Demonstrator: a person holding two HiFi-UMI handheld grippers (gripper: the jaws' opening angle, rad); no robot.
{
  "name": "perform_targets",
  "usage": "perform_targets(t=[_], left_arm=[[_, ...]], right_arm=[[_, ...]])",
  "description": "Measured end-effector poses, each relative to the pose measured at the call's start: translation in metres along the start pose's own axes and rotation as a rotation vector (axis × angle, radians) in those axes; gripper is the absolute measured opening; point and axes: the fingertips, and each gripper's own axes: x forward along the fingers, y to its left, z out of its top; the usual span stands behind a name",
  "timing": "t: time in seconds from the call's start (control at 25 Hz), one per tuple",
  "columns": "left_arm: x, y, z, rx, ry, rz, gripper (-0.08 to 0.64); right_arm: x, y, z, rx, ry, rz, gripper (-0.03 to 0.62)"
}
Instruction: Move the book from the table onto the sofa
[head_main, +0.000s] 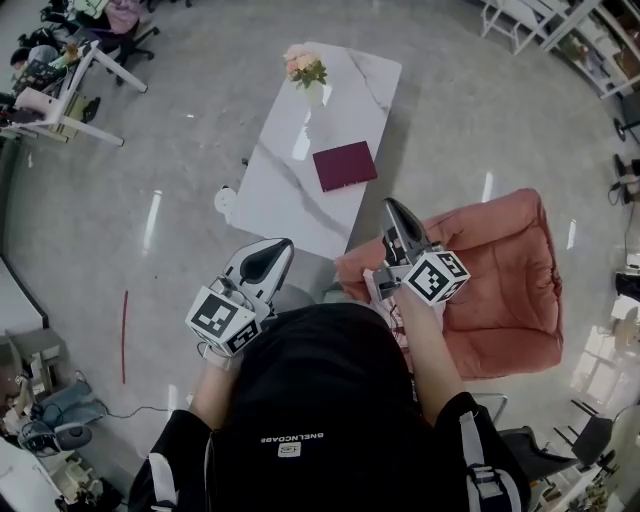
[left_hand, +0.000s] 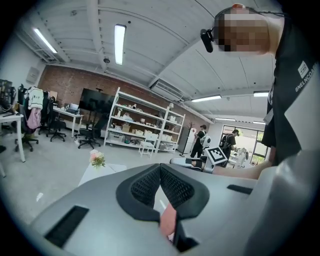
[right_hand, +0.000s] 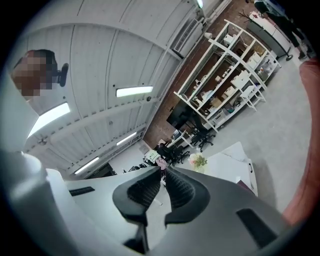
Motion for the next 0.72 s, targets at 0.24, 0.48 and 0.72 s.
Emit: perform_targets(t=[0.24, 0.48, 0.72], left_arm=[[0.002, 0.011, -0.006, -0.027, 0.018, 0.060, 0.015], [-0.001, 0.023, -0.009, -0.051, 0.031, 0.095, 0.015], [0.004, 0.058, -0.013, -0.078, 0.043, 0.144, 0.015]], right_arm=[[0.024, -0.045, -0.002, 0.072, 0.029, -0.039, 0.025], [0.045, -0.073, -0.006, 0.099, 0.053, -0.077, 0.025], [0.071, -0.114, -0.014, 0.134, 0.067, -0.137, 0.025]])
